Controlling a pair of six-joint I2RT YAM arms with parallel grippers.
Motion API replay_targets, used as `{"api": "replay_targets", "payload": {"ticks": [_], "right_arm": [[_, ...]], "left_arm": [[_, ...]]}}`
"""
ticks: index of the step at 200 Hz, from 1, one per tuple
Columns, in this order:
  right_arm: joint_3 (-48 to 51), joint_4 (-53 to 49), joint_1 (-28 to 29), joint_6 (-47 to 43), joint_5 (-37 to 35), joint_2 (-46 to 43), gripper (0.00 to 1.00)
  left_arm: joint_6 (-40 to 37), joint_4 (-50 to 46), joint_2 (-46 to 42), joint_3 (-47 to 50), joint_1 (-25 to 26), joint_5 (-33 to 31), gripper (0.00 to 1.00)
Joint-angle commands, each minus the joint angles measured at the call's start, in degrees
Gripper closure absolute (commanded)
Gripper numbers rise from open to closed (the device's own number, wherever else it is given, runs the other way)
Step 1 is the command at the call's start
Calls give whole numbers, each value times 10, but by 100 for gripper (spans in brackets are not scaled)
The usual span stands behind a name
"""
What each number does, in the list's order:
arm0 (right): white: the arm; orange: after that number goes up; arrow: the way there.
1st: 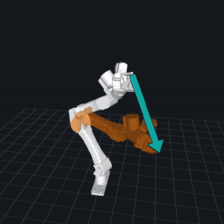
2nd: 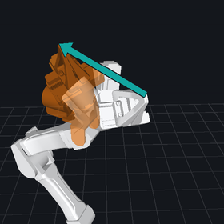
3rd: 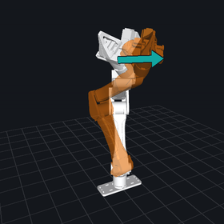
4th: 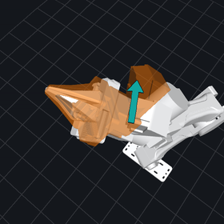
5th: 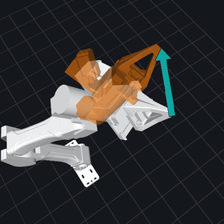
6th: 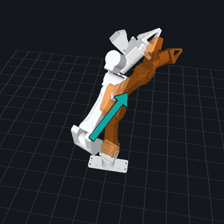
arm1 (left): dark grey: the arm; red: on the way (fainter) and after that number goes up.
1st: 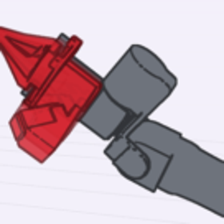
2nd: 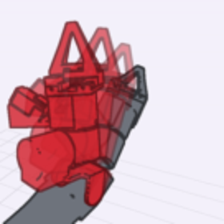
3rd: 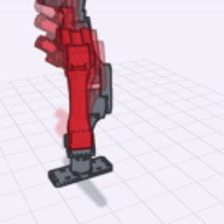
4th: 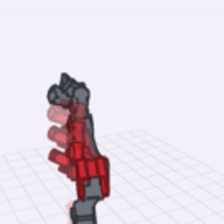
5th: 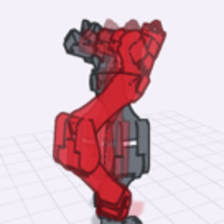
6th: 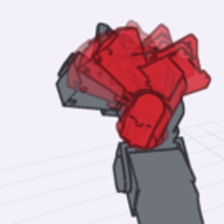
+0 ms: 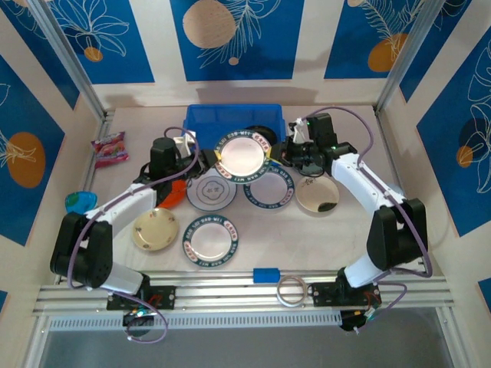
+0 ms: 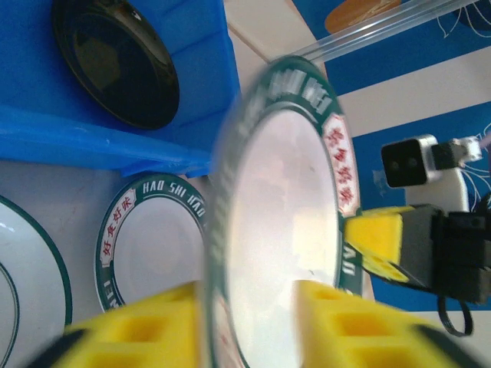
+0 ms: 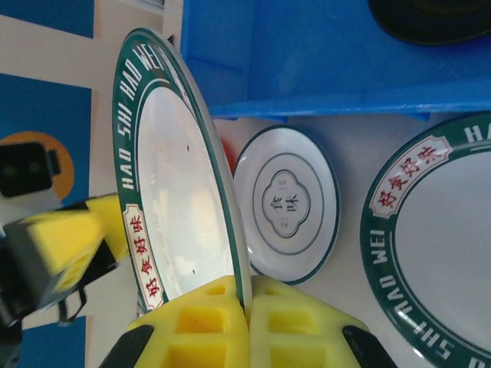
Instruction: Place the plates into the plastic bin on the countertop
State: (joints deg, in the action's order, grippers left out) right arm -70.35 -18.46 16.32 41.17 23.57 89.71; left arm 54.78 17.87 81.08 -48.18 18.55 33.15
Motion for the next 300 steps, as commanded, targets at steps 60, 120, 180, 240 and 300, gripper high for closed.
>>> {"api": "replay_targets", "payload": {"ticks": [60,120,180,240,300], "right_arm": [[-232,-43,13,-4,-82,165,100],[-424,-87,24,-8,-70,335,100],[-609,-152,49,1,-75,493,100],[-718,-172,55,7,-66,590,100],[-789,-195,67,18,-68,658,100]], "left_arm": [[-146,-201,-115,-12,-68,-129,10],[-173,-206,-111,-35,-68,-141,12],[-182,-215,-104,-36,-66,-137,13],[-203,-240,-119,-35,-65,-150,13],[-212,-252,-116,-33,-66,-155,13]]}}
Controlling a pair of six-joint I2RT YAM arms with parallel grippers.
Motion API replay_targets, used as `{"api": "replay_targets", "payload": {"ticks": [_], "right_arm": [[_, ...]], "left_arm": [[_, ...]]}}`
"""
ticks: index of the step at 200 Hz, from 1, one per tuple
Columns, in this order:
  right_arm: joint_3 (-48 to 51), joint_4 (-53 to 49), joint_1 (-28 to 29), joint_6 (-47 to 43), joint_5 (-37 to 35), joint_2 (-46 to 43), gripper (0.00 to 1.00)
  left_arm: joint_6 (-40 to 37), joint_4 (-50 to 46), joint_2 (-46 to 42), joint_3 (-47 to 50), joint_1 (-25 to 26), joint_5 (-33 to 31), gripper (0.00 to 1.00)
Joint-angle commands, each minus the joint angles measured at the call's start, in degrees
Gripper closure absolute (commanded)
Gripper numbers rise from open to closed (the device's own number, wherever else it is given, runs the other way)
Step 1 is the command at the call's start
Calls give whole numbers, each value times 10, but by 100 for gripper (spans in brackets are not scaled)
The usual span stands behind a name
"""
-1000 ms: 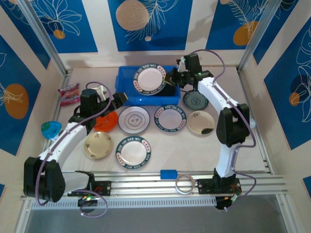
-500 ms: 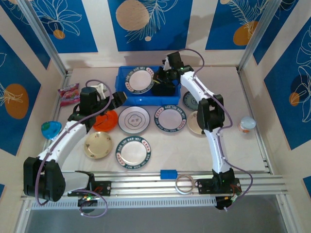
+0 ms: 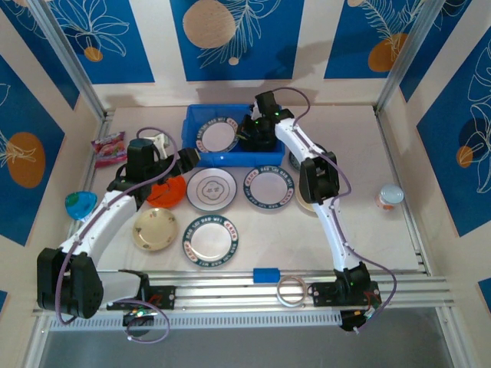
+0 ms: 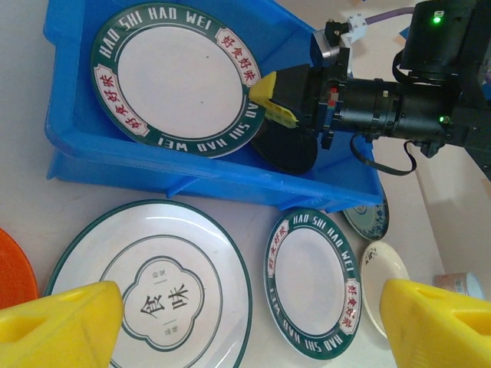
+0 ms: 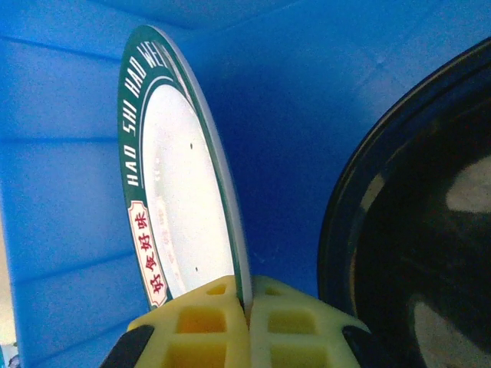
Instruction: Place the plates into the plastic bin on the countertop
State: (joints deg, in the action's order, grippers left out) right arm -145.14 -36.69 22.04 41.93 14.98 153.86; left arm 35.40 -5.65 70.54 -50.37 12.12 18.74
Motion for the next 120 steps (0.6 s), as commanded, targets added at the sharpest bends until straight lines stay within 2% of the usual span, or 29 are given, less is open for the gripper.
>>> {"api": "replay_targets", "payload": {"ticks": [1,37,76,93,120], "right_arm": [[-41,-13,10,10,18,17,100],[-50,-21,14,11,13,29,98],[-60,-36,16,2,4,28,73],[-71,-47,16,-6,-3,26,68],[-82,-62,16,-15,-13,18,65]], "left_arm": [[-18,-17,-11,-11,-1,-12,13],[-25,-24,-8,-9,-1,-19,13],[-19,-15,-3,-4,-2,-17,13],[-20,-16,-2,-3,-2,-20,13],[-20,-15,-2,-2,-1,-21,13]]}}
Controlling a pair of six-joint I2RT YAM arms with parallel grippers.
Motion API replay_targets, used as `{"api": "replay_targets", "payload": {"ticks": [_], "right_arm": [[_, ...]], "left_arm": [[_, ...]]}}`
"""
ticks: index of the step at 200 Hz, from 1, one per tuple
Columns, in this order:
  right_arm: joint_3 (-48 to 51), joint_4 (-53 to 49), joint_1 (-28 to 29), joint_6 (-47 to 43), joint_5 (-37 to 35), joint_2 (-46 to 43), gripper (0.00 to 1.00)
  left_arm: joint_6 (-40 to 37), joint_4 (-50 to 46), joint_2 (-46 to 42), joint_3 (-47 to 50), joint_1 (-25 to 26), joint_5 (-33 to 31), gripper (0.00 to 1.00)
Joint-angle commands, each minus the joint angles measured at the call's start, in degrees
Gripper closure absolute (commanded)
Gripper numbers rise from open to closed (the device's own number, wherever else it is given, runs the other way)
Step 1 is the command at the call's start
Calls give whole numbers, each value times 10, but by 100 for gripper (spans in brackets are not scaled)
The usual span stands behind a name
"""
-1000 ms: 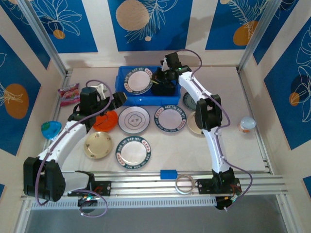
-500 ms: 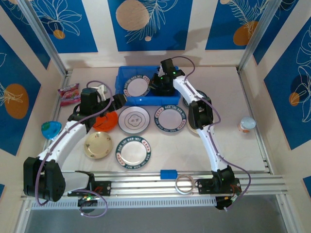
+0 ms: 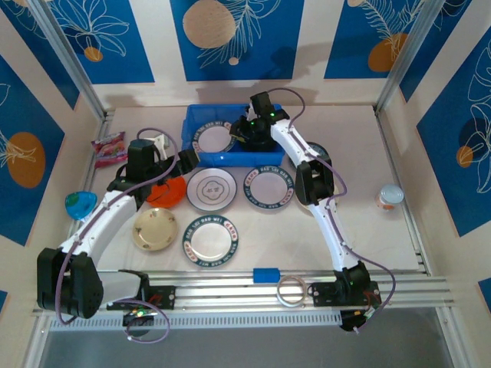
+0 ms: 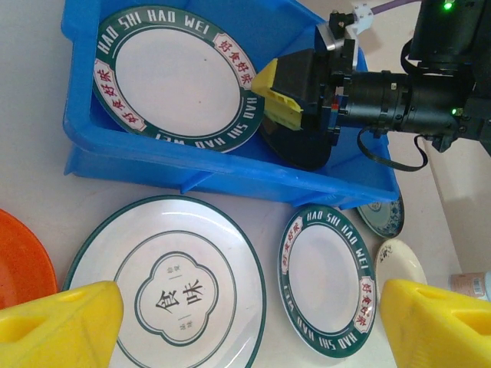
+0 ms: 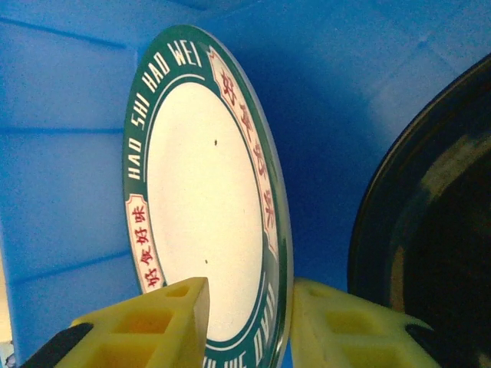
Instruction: Place the plates into the plastic bin on the countertop
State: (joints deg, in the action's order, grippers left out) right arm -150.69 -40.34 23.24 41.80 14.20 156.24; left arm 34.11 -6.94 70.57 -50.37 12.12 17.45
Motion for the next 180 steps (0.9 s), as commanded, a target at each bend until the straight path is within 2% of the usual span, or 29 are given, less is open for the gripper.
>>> {"api": "replay_targets", "payload": {"ticks": [1,33,126,180], "right_arm": [[-26,-26,4,-14,-5,-6,65],[-21,-47,7,-30,-28,-24,65],[-11,-65,4,-39,-31,-54,65],[12,-83,-27,-86,-41,-168,66]], "left_arm": [[-7,-1,-3,-1,-1,-8,13],[-4,1,-2,3,-2,-13,13],[5,21,4,10,5,-10,13],[1,26,8,11,11,-11,13]]}}
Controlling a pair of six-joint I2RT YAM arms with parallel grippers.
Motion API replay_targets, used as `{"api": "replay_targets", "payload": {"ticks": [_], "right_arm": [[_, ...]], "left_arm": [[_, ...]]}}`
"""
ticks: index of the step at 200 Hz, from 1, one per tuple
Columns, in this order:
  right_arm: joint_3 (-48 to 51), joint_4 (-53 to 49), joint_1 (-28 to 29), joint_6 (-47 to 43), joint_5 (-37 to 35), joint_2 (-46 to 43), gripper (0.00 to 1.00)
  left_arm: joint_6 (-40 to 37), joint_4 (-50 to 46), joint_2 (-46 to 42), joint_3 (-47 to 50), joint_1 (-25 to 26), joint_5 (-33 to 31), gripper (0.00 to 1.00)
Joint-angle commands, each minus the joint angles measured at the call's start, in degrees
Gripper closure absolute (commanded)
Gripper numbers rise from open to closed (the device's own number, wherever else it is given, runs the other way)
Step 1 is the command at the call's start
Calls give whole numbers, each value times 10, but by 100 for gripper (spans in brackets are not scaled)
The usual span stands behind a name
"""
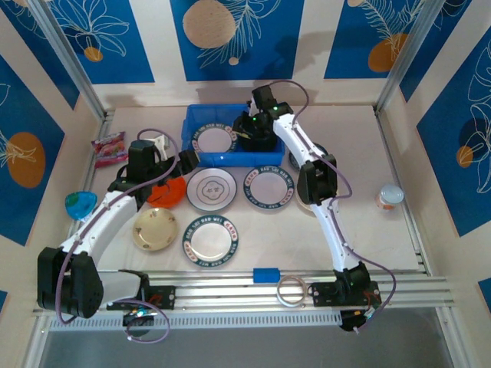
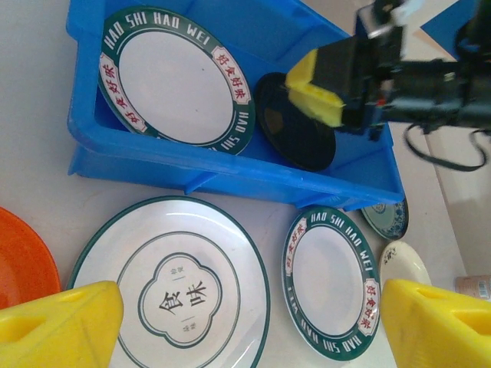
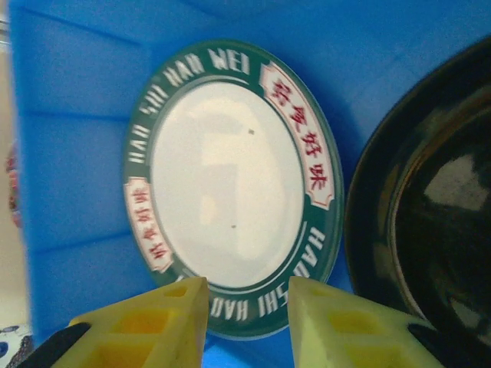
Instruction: Place the plates into the plastic bin on the countertop
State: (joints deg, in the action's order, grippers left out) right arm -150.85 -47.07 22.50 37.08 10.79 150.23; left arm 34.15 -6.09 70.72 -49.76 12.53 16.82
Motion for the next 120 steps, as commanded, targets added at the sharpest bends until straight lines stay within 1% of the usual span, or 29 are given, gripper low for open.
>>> {"api": "replay_targets", "payload": {"ticks": [1,14,31,58,80,99,120], "right_arm": [[17,-15,-20,-40,-8,-111,66],[50,-15,-33,-56,-17,-158,66],[122,-2,-54,-70,-23,-226,66],[275,44,-97,-83,-45,-345,66],[406,81,-146,-80,-58,-433,66],[516,111,-192,-69,-67,-496,66],[622,134,-237,-51,-71,-545,66]], "left_arm": [[0,18,7,4,8,-4,13],[-1,23,11,5,10,-2,13],[-2,30,18,3,17,-1,13],[0,48,31,5,28,6,13],[4,61,39,7,36,11,14],[7,70,45,5,43,15,14],[8,73,52,-2,49,18,14]]}}
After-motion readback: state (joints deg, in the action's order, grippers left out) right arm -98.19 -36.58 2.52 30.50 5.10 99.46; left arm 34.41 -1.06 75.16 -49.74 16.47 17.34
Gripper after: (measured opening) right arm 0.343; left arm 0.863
